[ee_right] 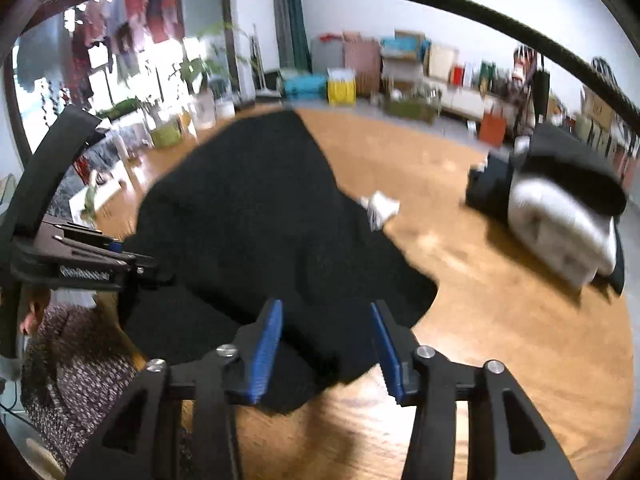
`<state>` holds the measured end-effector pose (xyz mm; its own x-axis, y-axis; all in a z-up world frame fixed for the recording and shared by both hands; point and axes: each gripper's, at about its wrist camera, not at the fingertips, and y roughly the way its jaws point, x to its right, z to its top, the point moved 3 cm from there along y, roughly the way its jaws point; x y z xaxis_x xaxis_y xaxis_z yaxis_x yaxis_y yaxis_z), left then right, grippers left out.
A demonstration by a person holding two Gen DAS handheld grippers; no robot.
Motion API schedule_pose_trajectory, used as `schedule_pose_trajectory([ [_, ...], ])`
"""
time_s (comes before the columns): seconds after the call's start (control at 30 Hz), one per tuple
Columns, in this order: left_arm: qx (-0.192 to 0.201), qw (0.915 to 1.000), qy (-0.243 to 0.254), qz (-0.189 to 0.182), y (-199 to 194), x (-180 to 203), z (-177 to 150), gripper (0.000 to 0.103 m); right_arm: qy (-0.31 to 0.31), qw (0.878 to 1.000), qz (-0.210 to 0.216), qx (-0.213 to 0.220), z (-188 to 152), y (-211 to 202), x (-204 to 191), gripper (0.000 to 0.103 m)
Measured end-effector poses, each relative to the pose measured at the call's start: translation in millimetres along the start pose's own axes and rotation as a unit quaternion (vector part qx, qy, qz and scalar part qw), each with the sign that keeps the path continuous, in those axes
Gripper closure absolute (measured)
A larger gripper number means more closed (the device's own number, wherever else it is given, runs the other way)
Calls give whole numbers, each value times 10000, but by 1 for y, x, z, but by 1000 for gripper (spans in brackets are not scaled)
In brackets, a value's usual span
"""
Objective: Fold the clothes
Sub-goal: 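Grasp the black garment edge with the left tool while the right tool grasps another edge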
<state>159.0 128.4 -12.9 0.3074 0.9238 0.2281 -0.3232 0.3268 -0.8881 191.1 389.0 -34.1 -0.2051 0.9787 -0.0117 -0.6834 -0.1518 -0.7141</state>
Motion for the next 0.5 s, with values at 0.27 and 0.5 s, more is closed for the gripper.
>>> schedule_pose_trajectory([
  [0.27, -773, 9927, -576, -726, -5, -18, 61, 58, -352, 9949, 523, -789, -3, 56, -8, 45],
  [0.5, -880, 9886, -770, -948, -18, -29, 123, 42, -361, 9912, 847, -950, -16, 82, -3, 68],
])
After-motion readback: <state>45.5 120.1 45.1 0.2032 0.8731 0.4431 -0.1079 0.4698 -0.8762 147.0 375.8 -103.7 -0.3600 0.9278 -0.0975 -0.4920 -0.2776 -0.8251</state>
